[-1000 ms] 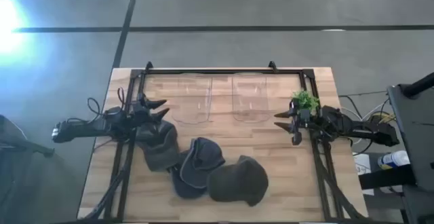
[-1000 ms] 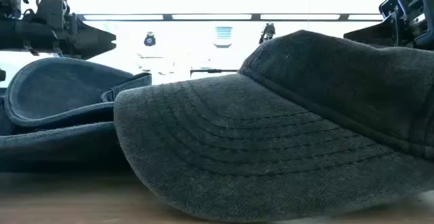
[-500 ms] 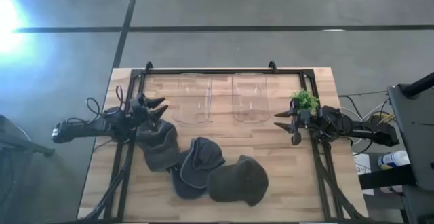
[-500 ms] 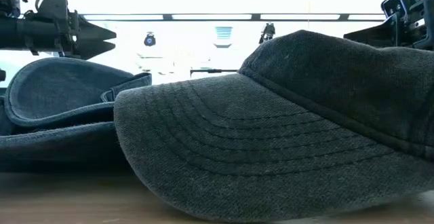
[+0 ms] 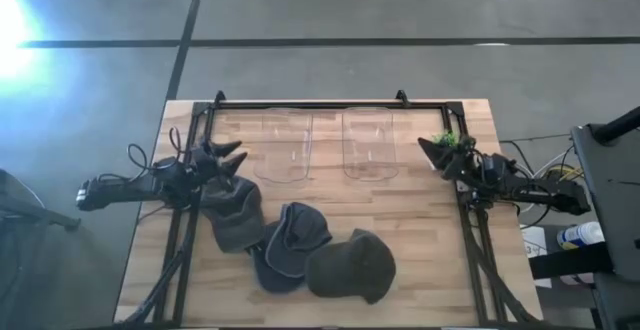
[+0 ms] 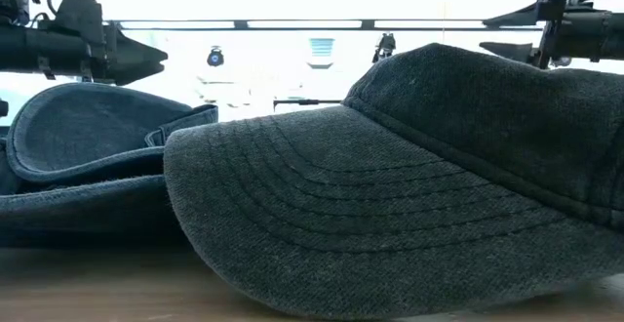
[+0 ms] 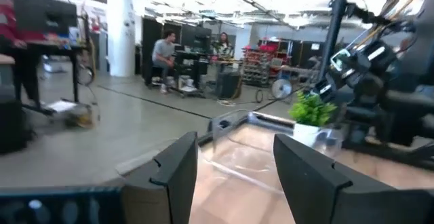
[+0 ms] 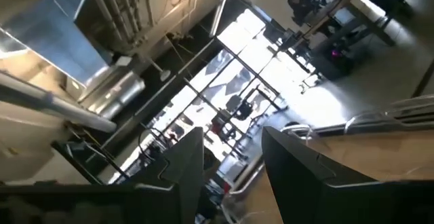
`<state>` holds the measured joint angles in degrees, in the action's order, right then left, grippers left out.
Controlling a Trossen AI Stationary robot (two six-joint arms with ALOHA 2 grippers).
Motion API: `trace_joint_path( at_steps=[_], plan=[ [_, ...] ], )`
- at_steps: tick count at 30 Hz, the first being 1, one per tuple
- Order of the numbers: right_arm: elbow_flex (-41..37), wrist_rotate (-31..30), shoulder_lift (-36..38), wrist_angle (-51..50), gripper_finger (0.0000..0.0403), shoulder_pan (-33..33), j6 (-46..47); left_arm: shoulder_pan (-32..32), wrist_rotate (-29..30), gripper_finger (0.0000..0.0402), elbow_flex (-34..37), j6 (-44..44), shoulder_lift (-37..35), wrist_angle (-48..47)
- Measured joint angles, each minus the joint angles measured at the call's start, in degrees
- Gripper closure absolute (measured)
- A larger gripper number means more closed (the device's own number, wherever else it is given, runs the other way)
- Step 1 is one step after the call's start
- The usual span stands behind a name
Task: Pick & Place hat
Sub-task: Put the top blue cap into the right transparent bin
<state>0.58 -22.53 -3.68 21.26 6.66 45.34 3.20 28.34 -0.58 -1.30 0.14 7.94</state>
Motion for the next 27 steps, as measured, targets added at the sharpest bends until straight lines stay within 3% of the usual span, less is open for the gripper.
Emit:
trace_joint_path(
  at_steps=[2,6,8,13,16,19,24,27],
  plan=[
    [0.02,0.06,-1.93,2.29,0.0257,-0.01,2.49,0.0,-0.25,0.0213,0.04,-2.62,0.0,1.48],
    [0.5,6.48,-7.5,2.68,0.0257,-0.02,9.43,-0.04,-2.02,0.0213,-0.07,-34.37,0.17,11.19],
    [0.99,10.12,-10.79,2.65,0.0257,-0.06,11.26,-0.02,-0.18,0.0213,-0.15,-41.84,0.28,12.66],
    [3.73,3.3,-16.24,8.25,0.0257,-0.1,14.49,-0.02,1.0,0.0213,-0.48,-44.49,0.24,14.45],
    [7.15,13.24,-20.14,8.32,0.0257,-0.02,13.92,0.02,1.23,0.0213,-0.56,-44.17,0.44,16.98],
    [14.42,21.73,-26.55,-6.24,0.0257,-0.74,18.85,0.07,3.25,0.0213,-0.49,-45.06,1.44,17.77],
    [33.63,21.91,-42.92,-36.0,0.0257,-5.93,11.44,0.04,2.21,0.0213,-0.48,-48.39,2.64,19.16],
    [44.41,21.04,-52.85,-50.24,0.0257,-8.94,7.95,0.05,-5.56,0.0213,-0.66,-51.17,3.3,17.75]
  ],
)
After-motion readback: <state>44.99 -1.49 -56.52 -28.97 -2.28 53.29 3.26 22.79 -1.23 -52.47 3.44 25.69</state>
